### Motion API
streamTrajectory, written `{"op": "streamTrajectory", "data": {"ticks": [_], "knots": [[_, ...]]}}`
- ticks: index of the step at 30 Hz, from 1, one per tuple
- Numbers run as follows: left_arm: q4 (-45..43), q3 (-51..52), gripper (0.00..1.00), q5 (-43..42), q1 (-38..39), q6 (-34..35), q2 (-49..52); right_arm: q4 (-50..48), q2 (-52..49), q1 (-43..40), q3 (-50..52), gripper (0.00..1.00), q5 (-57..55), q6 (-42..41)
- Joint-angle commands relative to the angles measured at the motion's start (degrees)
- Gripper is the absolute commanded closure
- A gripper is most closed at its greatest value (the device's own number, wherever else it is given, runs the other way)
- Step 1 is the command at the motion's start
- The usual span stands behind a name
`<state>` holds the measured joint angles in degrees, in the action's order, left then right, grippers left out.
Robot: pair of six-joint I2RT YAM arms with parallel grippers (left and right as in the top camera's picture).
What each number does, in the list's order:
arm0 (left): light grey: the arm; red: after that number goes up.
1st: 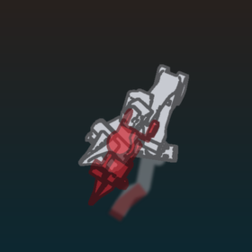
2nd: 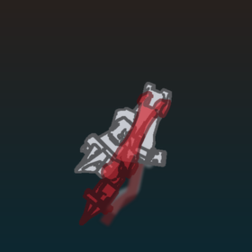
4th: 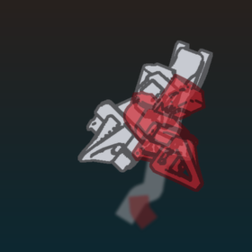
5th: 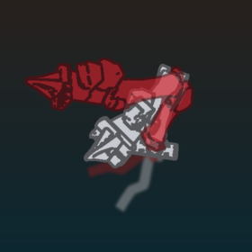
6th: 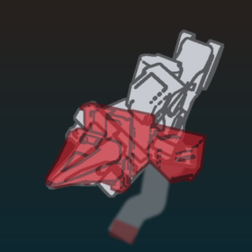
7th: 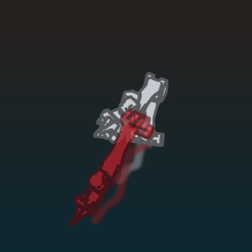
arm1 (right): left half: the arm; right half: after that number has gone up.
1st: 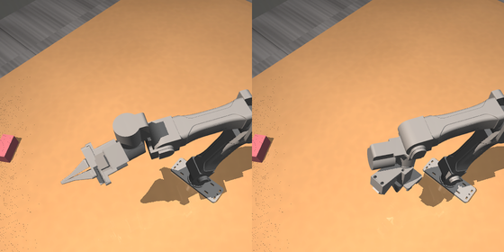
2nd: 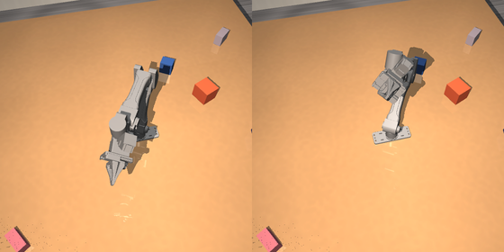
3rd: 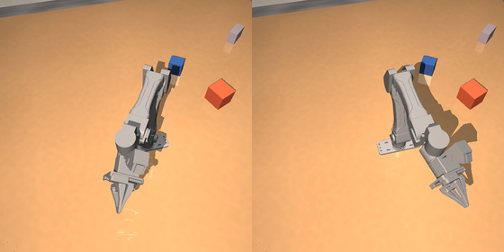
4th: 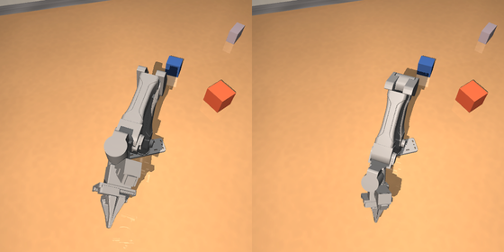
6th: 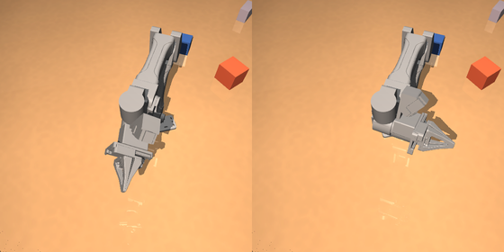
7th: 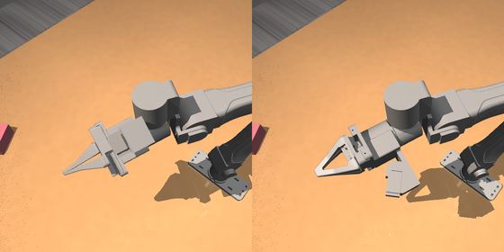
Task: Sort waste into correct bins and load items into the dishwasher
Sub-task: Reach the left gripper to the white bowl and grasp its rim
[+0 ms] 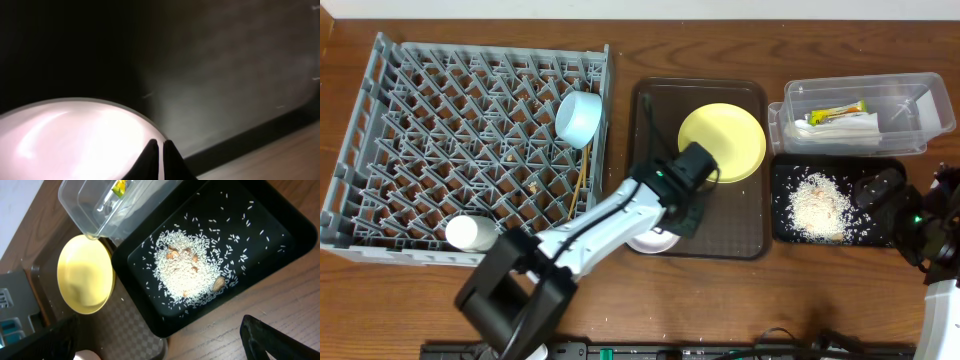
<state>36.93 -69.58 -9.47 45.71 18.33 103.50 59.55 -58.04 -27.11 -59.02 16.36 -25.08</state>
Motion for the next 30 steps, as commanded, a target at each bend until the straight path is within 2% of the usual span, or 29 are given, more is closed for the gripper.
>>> {"op": "streamTrajectory", "data": {"ticks": [1, 4, 11, 13, 15, 18, 19, 24, 27, 30], "knots": [[-5.05, -0.02, 0.92, -10.16, 3.15, 0.35, 2.38, 0.09, 0.00, -0.24, 0.26, 0.01, 0.42, -0.17], [-6.78, -0.87, 0.92, -12.59, 4.24, -0.92, 2.10, 0.09, 0.00, -0.24, 0.26, 0.01, 0.42, -0.17], [-1.99, -2.51, 0.91, -11.69, 3.10, -1.36, -2.29, 0.09, 0.00, -0.24, 0.26, 0.01, 0.42, -0.17], [0.07, -2.51, 0.85, -9.42, 2.21, -1.33, -4.15, 0.09, 0.00, -0.24, 0.26, 0.01, 0.42, -0.17], [2.67, -2.51, 0.83, -4.94, 1.20, -1.31, -5.84, 0.09, 0.00, -0.24, 0.26, 0.01, 0.42, -0.17], [6.62, -2.51, 0.62, 4.39, -0.72, -1.29, -7.93, 0.09, 0.00, -0.24, 0.26, 0.01, 0.42, -0.17], [7.43, -2.51, 0.59, 6.95, -1.40, -1.29, -8.15, 0.09, 0.00, -0.24, 0.26, 0.01, 0.42, -0.17], [7.74, -1.03, 0.50, 17.25, -5.29, -1.31, -6.97, 0.09, 0.00, -0.24, 0.26, 0.01, 0.42, -0.17], [5.42, 0.72, 0.49, 17.66, -7.45, -1.33, -4.72, 0.07, 0.00, -0.24, 0.26, 0.01, 0.42, -0.15], [3.82, 1.40, 0.48, 17.66, -9.22, -4.42, -1.70, 0.09, 0.00, -0.24, 0.26, 0.01, 0.42, -0.17]]}}
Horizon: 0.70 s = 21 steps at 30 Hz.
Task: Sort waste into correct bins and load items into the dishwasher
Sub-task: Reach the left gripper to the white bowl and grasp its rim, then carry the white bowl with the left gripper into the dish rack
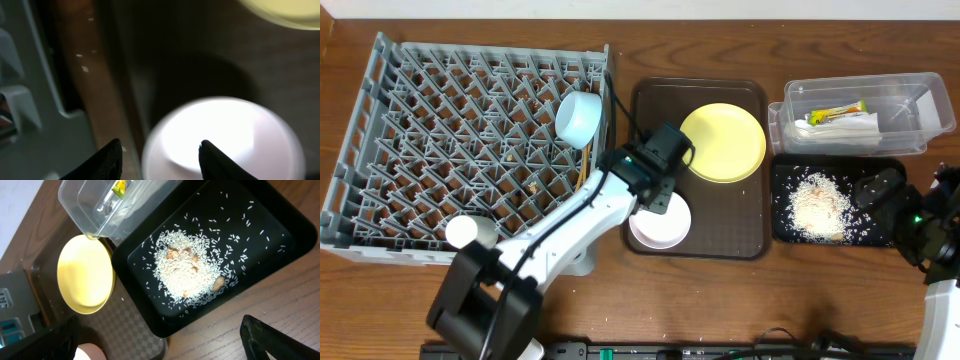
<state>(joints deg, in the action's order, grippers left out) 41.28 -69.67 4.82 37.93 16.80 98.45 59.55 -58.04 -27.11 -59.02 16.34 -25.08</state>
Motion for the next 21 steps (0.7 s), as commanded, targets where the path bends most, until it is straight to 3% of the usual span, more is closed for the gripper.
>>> {"op": "streamTrajectory", "data": {"ticks": [1, 3, 5, 9, 13, 21], "knots": [[-0.92, 1.49, 0.48, 3.34, -2.05, -3.04, 4.46, 0.09, 0.00, -0.24, 0.26, 0.01, 0.44, -0.17], [-1.42, 1.49, 0.57, 0.92, -2.62, -3.74, 5.90, 0.07, 0.00, -0.24, 0.26, 0.01, 0.44, -0.17], [-1.92, 1.49, 0.65, -6.58, -2.78, -7.41, 6.78, 0.09, 0.00, -0.24, 0.26, 0.01, 0.44, -0.17], [-1.95, 1.49, 0.75, -16.74, -2.21, -12.44, 7.17, 0.09, 0.00, -0.24, 0.26, 0.01, 0.44, -0.17], [-2.19, 1.51, 0.87, -17.31, -1.46, -13.84, 7.21, 0.09, 0.00, -0.24, 0.26, 0.01, 0.44, -0.17], [-3.28, 1.84, 0.90, -17.49, -1.20, -14.73, 9.25, 0.09, 0.00, -0.24, 0.26, 0.01, 0.44, -0.17]]}}
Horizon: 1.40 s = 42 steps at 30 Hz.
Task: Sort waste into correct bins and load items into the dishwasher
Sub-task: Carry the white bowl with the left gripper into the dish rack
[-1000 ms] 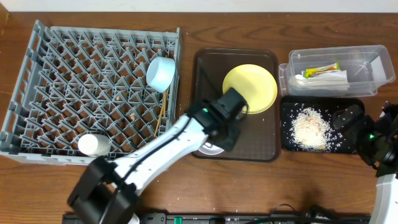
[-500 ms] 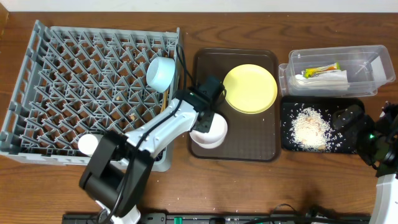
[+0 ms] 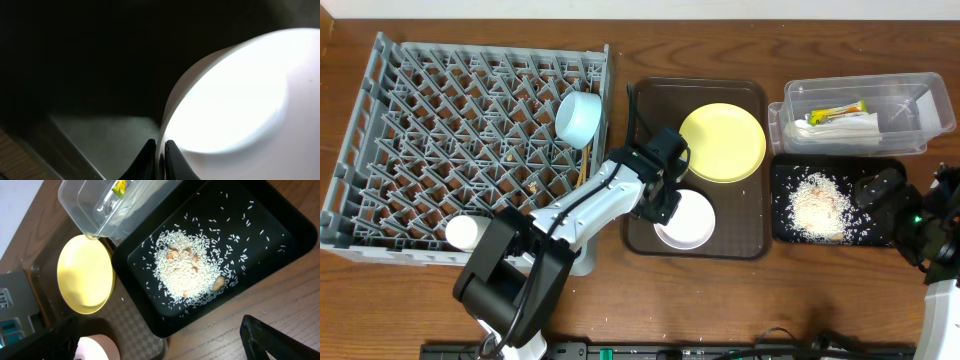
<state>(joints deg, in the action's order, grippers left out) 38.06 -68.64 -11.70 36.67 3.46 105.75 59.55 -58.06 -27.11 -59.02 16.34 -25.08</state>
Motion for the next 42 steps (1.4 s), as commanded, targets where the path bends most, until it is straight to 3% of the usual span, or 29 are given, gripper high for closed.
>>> {"op": "streamTrajectory", "data": {"ticks": [1, 2, 3, 6, 11, 14, 19, 25, 31, 33, 42], "knots": [[-0.11, 0.90, 0.89, -1.25, 0.09, -1.42, 2.47, 0.09, 0.02, -0.24, 0.26, 0.01, 0.44, -0.17], [-0.24, 0.94, 0.83, -2.34, 0.07, -1.40, 3.91, 0.07, 0.02, -0.24, 0.26, 0.01, 0.44, -0.17], [-0.26, 0.94, 0.83, -2.71, 0.07, -1.38, 4.63, 0.09, 0.02, -0.24, 0.26, 0.01, 0.44, -0.17], [-0.04, 0.94, 0.92, -2.69, 0.07, -1.31, 5.55, 0.09, 0.02, -0.24, 0.26, 0.01, 0.44, -0.17], [1.60, -0.92, 0.93, -2.62, -0.07, -1.11, 2.60, 0.09, 0.02, -0.24, 0.26, 0.01, 0.44, -0.17], [4.70, -3.28, 0.93, 1.55, -0.26, 2.19, -1.40, 0.09, 0.02, -0.24, 0.26, 0.01, 0.44, -0.17], [10.95, -5.77, 0.93, 21.05, -1.20, 5.29, -10.88, 0.09, 0.02, -0.24, 0.26, 0.01, 0.44, -0.17], [17.86, -5.75, 0.92, 55.67, -2.71, 8.26, -19.71, 0.09, 0.02, -0.24, 0.26, 0.01, 0.44, -0.17], [20.13, -5.18, 0.92, 76.72, -4.33, 8.50, -20.37, 0.09, 0.02, -0.24, 0.26, 0.01, 0.44, -0.17], [19.08, -4.63, 0.93, 81.61, -5.44, 8.50, -19.80, 0.07, 0.02, -0.24, 0.26, 0.01, 0.44, -0.17], [18.45, -2.12, 0.92, 81.79, -9.16, 14.73, -14.25, 0.09, 0.02, -0.24, 0.26, 0.01, 0.44, -0.17]]}}
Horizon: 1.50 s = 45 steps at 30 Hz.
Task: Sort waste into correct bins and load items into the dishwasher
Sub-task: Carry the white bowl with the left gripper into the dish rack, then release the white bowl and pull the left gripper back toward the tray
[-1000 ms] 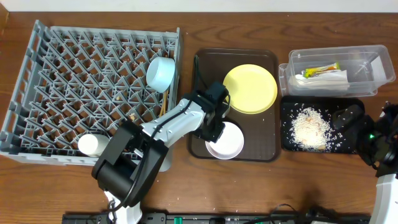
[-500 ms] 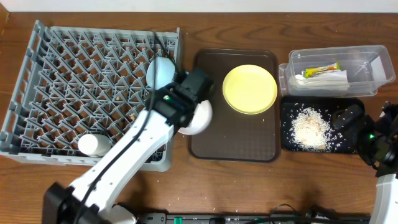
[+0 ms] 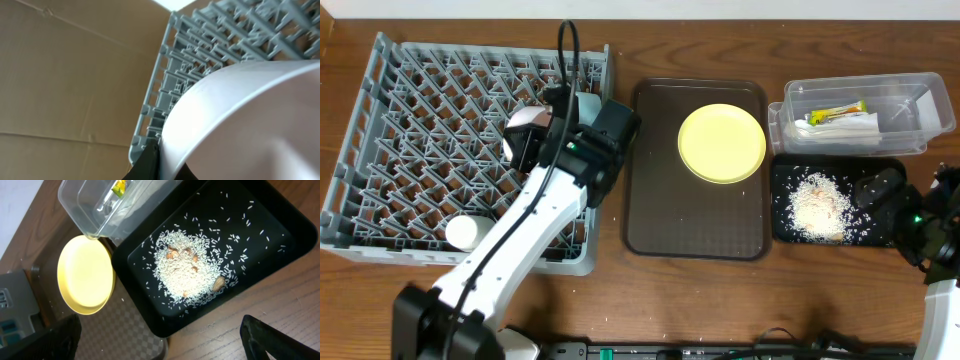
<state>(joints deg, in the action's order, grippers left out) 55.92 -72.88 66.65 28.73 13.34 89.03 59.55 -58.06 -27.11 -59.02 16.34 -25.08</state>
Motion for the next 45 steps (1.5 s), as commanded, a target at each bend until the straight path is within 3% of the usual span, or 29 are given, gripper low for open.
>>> {"op": "streamTrajectory", "data": {"ticks": [1, 8, 13, 19, 26, 28, 32, 38, 45], "knots": [[0.92, 2.64, 0.93, 3.41, -1.46, 5.75, 3.17, 0.09, 0.02, -0.24, 0.26, 0.01, 0.44, -0.17], [1.07, 4.55, 0.92, 1.16, -1.55, 11.06, 8.72, 0.09, 0.02, -0.24, 0.26, 0.01, 0.44, -0.17], [1.25, 4.55, 0.92, -2.03, -1.29, 11.04, 11.61, 0.09, 0.02, -0.24, 0.26, 0.01, 0.44, -0.17], [2.36, 4.52, 0.91, -12.85, 0.87, 11.26, 11.80, 0.07, 0.02, -0.24, 0.26, 0.01, 0.44, -0.17], [5.60, 4.52, 0.83, -16.74, 3.69, 13.51, 11.67, 0.07, 0.02, -0.24, 0.26, 0.01, 0.44, -0.17], [6.86, 4.52, 0.69, -18.14, 4.39, 15.19, 11.34, 0.07, 0.02, -0.24, 0.26, 0.01, 0.44, -0.17], [7.93, 4.50, 0.62, -27.63, 5.46, 15.96, 10.60, 0.09, 0.02, -0.24, 0.26, 0.01, 0.44, -0.17], [7.93, 4.46, 0.59, -40.85, 5.49, 16.39, 10.27, 0.09, 0.02, -0.24, 0.26, 0.01, 0.44, -0.17], [8.61, 4.04, 0.58, -48.63, 5.49, 16.37, 8.44, 0.09, 0.02, -0.24, 0.26, 0.01, 0.44, -0.17]]}}
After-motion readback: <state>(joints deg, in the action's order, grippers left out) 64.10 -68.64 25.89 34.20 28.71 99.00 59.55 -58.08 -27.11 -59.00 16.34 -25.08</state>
